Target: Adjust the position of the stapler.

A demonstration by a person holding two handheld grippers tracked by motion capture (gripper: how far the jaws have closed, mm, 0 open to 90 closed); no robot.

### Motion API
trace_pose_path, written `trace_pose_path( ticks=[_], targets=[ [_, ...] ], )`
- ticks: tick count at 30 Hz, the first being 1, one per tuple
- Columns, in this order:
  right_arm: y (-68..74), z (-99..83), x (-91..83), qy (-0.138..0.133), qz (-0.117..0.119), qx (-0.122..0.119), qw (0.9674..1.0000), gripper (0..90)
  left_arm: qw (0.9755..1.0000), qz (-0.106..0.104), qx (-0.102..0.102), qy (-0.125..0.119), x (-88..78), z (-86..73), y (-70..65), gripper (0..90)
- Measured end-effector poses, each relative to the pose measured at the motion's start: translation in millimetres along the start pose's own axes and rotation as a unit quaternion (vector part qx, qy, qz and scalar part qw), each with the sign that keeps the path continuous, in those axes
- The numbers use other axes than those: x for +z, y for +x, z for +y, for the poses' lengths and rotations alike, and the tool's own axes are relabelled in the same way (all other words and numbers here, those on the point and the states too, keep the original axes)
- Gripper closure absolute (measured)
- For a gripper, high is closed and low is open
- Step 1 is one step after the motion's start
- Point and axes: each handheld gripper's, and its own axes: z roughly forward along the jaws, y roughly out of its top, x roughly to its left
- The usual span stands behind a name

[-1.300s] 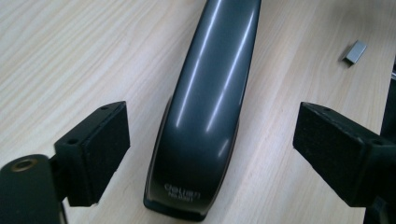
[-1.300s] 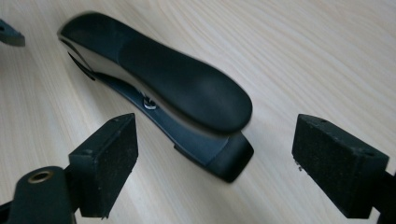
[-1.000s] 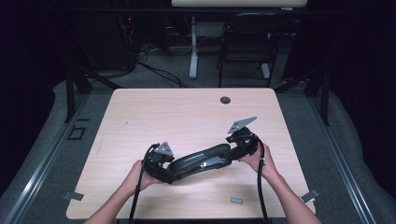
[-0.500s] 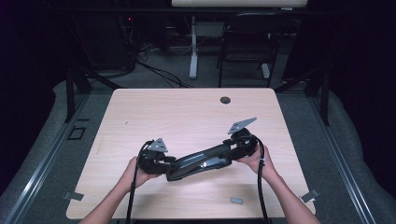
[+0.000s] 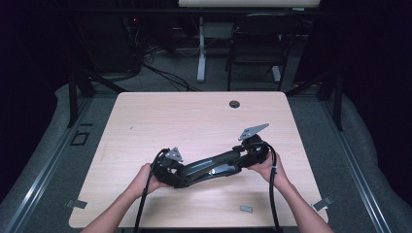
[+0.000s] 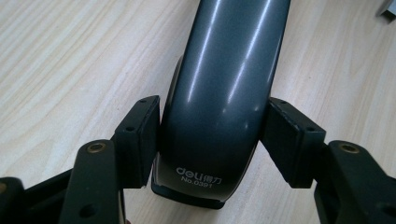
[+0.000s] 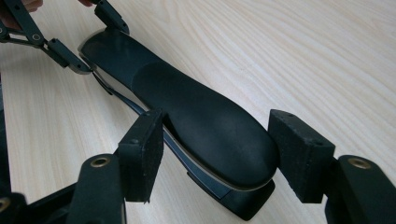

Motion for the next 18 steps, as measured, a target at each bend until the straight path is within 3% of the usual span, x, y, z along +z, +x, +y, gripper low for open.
trace_pose_path(
  ticks=[8,15,18],
  targets=[
    [4.6,-2.6,-1.2,0.005,0.002,0.003,1.0,40.1,0.9989,0.01,0.013,0.044,11.8,3.0,5.2,36.4],
    [17.4,-0.5,1.2,0.012,-0.016,0.013,0.9997,41.5,0.9983,0.028,0.006,0.051,11.4,3.6,12.5,32.1],
    [22.7,0.6,3.5,0.01,-0.023,0.022,0.9994,41.7,0.9982,0.024,0.013,0.053,10.0,2.4,16.2,31.6]
  ],
)
